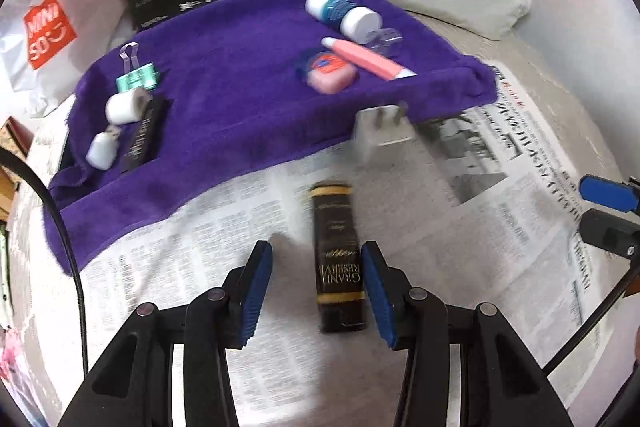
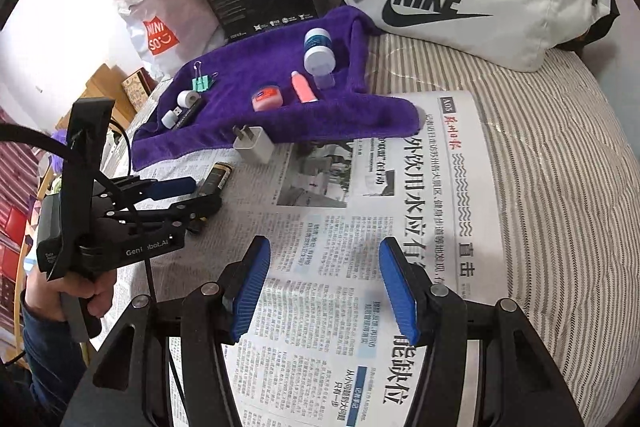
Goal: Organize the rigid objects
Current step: 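Grasp the black-and-gold Grand Reserve bottle with the left tool, then lift the Grand Reserve bottle with the left tool while the right reaches toward the plug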
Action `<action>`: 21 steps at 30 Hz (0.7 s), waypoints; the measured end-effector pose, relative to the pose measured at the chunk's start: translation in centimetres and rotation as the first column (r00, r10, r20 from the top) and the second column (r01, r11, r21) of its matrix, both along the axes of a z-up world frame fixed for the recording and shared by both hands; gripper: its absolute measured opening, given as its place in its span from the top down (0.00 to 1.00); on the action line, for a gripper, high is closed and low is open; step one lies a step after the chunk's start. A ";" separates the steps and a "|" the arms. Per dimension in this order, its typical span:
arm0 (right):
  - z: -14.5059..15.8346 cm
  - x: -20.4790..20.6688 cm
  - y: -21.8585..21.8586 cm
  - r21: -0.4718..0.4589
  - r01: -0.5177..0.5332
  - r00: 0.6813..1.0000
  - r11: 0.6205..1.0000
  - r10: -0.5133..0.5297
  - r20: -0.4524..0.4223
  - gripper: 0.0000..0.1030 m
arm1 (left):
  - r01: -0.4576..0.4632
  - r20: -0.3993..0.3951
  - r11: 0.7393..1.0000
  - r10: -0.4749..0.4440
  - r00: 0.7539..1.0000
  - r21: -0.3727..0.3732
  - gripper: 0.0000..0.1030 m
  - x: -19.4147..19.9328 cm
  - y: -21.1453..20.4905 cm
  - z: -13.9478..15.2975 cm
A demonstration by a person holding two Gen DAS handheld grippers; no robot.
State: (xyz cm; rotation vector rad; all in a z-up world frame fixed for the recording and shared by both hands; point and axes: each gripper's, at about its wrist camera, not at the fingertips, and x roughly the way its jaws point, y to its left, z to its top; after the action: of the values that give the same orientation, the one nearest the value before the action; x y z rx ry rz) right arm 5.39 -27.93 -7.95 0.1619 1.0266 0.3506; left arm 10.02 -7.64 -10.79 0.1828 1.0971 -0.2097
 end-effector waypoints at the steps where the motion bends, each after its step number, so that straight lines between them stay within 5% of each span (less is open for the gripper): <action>1: 0.0 0.0 0.1 0.002 -0.003 1.000 1.000 0.003 0.001 0.45 | -0.006 0.000 1.000 0.006 1.000 -0.005 0.57 0.1 0.2 0.0; 8: -0.6 0.1 0.8 -0.020 -0.015 1.000 1.000 0.014 -0.011 0.45 | 0.075 0.031 0.997 -0.075 0.997 0.009 0.57 0.4 -0.6 0.0; 14: -1.6 0.3 0.0 -0.025 0.011 0.999 1.000 -0.012 -0.039 0.45 | 0.131 0.044 0.991 -0.130 0.991 -0.006 0.77 0.6 -1.5 0.2; 21: -1.9 0.3 0.2 -0.033 0.009 0.999 0.999 -0.010 -0.049 0.45 | 0.149 0.046 0.988 -0.147 0.988 -0.030 0.78 0.3 -1.2 0.6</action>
State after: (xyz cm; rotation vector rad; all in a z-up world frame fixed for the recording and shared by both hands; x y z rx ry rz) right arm 5.68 -27.77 -9.86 0.1463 1.0791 0.3224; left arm 10.34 -8.87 -10.17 0.2380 1.0368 -0.3555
